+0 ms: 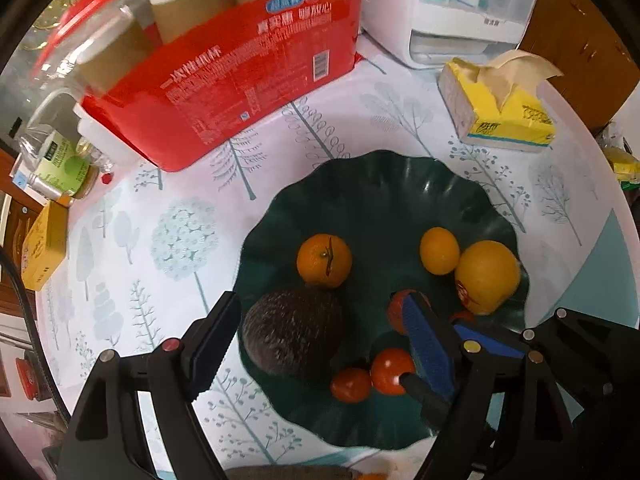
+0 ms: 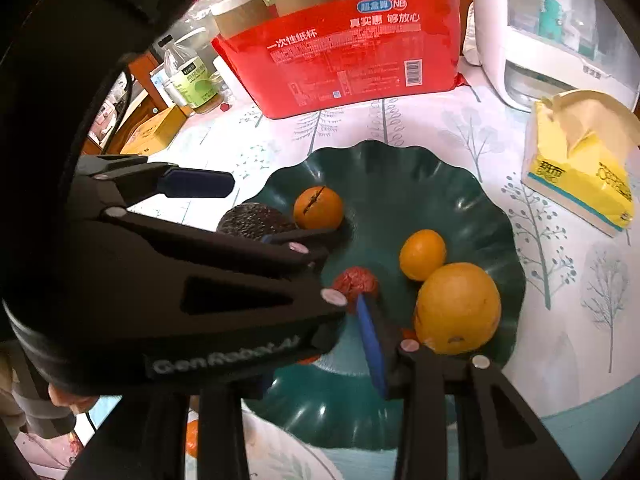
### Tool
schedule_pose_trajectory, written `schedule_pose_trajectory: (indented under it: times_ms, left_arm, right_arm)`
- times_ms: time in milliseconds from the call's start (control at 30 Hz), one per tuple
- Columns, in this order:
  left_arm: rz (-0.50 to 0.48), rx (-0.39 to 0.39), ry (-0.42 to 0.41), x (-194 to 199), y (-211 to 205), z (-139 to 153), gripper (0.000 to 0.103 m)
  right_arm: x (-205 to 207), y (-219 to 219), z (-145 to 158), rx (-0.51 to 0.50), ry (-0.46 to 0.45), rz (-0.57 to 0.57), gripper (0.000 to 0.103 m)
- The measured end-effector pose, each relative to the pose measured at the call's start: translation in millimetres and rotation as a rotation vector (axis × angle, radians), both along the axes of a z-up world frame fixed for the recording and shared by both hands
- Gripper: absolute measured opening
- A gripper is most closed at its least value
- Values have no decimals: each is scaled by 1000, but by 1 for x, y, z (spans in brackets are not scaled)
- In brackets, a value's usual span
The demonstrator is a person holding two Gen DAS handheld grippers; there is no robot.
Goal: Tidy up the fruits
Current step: 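Lower the orange and lychee onto the green plate and open both grippers, then move both grippers back to the banana and large orange on the white plate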
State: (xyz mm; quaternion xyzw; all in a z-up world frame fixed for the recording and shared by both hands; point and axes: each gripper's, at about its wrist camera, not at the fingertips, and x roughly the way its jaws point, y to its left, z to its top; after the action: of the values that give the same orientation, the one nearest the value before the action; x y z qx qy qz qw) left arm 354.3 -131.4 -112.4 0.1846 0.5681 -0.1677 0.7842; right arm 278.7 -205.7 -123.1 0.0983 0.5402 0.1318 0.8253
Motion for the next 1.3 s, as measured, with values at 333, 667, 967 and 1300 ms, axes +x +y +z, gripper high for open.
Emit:
schedule_pose_trajectory:
  times_ms: [333, 667, 967, 1300]
  left_arm:
    - [-41, -73, -69, -38, 29, 73, 82]
    - [-91, -120, -123, -89, 100, 119, 84]
    - [-133, -93, -119, -118, 148, 92, 84]
    - [-299, -22, -38, -140, 144, 20, 84]
  right_arm:
    - [-35, -5, 54, -30, -53, -41, 37]
    - [-76, 13, 108, -39, -132, -37, 39]
    - [-109, 51, 103, -50, -119, 5, 42]
    - [-137, 86, 31, -84, -32, 67, 44]
